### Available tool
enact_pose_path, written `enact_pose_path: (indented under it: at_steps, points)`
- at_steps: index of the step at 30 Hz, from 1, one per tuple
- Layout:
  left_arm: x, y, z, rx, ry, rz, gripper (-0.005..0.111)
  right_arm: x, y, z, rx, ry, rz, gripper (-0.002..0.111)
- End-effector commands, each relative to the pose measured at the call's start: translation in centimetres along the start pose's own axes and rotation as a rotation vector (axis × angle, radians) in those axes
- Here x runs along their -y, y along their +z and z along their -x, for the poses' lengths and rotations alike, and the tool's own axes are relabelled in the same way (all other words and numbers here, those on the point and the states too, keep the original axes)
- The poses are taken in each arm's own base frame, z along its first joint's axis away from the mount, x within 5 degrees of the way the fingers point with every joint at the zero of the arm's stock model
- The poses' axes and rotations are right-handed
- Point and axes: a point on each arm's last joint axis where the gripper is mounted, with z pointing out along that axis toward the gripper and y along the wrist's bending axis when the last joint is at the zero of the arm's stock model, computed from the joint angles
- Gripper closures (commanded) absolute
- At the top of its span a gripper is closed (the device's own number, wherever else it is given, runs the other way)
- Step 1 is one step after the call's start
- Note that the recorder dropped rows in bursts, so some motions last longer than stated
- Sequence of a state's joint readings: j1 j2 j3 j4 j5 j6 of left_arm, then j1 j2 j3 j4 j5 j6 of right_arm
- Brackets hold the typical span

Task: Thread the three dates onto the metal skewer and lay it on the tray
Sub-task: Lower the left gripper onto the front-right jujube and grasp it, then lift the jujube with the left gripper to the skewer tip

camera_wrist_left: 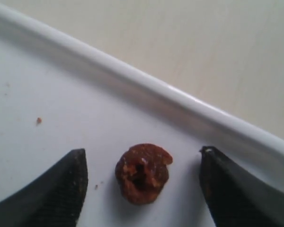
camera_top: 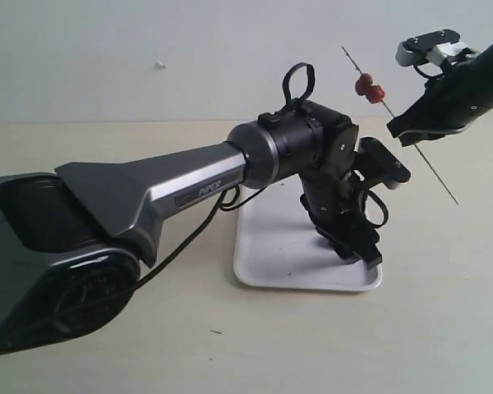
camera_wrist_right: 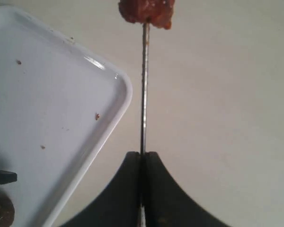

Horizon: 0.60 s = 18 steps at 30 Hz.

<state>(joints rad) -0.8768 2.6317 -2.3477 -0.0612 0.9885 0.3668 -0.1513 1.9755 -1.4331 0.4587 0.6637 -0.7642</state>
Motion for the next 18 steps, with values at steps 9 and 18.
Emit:
enact_pose_path:
  at_steps: [9, 18]
  points:
    - [-0.44, 0.70, -0.69, -0.037, -0.010, -0.003, 0.060, -0.37, -0.33, 0.34, 0.027, -0.027, 0.038, 0.108]
    - [-0.77, 0.20, -0.69, -0.032, -0.011, -0.019, 0.069, -0.38, -0.33, 0.29, 0.023, -0.033, 0.039, 0.108]
